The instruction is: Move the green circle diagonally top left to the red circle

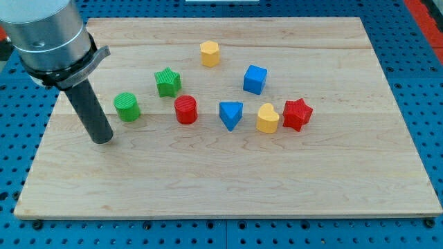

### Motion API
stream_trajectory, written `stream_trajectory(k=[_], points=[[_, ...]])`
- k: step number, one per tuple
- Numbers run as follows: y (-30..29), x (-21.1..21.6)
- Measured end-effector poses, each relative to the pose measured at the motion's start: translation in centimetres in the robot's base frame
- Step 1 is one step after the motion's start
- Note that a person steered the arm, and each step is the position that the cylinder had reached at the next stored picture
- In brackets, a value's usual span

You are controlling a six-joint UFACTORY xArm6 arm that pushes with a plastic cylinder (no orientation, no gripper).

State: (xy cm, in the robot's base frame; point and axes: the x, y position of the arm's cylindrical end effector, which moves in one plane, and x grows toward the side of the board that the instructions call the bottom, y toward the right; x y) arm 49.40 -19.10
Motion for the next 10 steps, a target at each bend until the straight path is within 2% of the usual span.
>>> stream_trajectory(k=[3,4,6,9,10], points=[[-0.8,0.0],[-1.1,-3.3],[1.0,-5.5],[0.2,-5.8],[1.5,-7.4]])
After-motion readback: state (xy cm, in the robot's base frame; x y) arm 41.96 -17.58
